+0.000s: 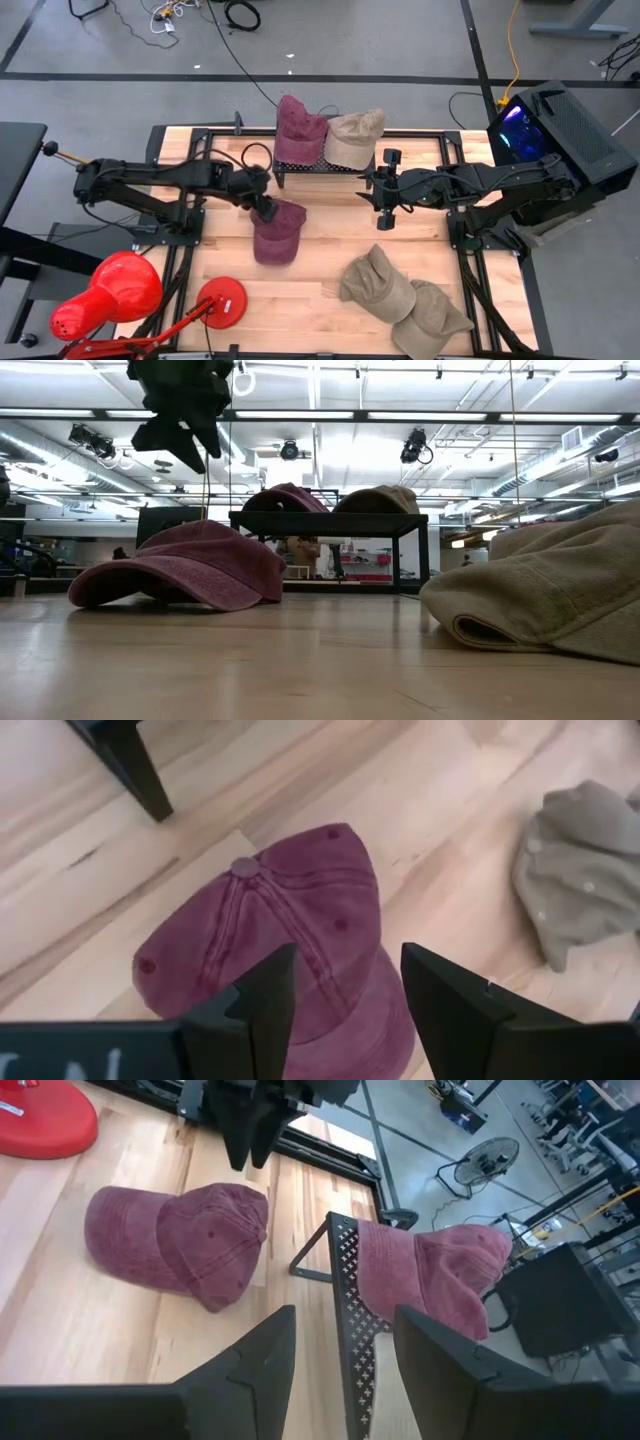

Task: Pick & Place hat
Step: Stack the red cap on top of the red cap on the shelf

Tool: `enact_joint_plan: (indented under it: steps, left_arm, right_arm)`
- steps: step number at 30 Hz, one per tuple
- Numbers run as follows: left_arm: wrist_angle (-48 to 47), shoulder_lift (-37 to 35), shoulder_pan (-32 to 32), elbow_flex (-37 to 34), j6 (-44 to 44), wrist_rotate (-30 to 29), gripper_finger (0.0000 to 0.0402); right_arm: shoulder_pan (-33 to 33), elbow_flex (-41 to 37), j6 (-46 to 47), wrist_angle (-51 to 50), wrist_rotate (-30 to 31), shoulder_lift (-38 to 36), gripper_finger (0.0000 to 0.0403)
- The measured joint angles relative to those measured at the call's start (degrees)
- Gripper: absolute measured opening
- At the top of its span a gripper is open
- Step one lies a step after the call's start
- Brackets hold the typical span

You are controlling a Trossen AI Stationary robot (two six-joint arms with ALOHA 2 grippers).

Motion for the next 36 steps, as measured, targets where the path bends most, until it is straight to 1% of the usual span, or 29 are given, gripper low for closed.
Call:
enact_joint_plan:
  steps: [4,13,17,36]
  left_arm:
    - [-0.9,1.4,0.0,0.0,-5.2,0.1,0.0186]
    - [-1.6,6.8,0.0,0.0,-11.7,3.1,0.0186]
    - [-1.4,8.9,0.0,0.0,-14.4,3.2,0.0186]
    - [0.0,17.8,0.0,0.0,-14.4,2.8,0.0186]
  right_arm:
    - [0.0,0.0,0.0,0.0,0.0,0.0,0.0171]
    - [0.0,0.0,0.0,0.0,0.0,0.0,0.0171]
    - [0.0,0.0,0.0,0.0,0.0,0.0,0.0171]
    - [0.0,0.0,-0.2,-0.4,-0.5,0.0,0.0171]
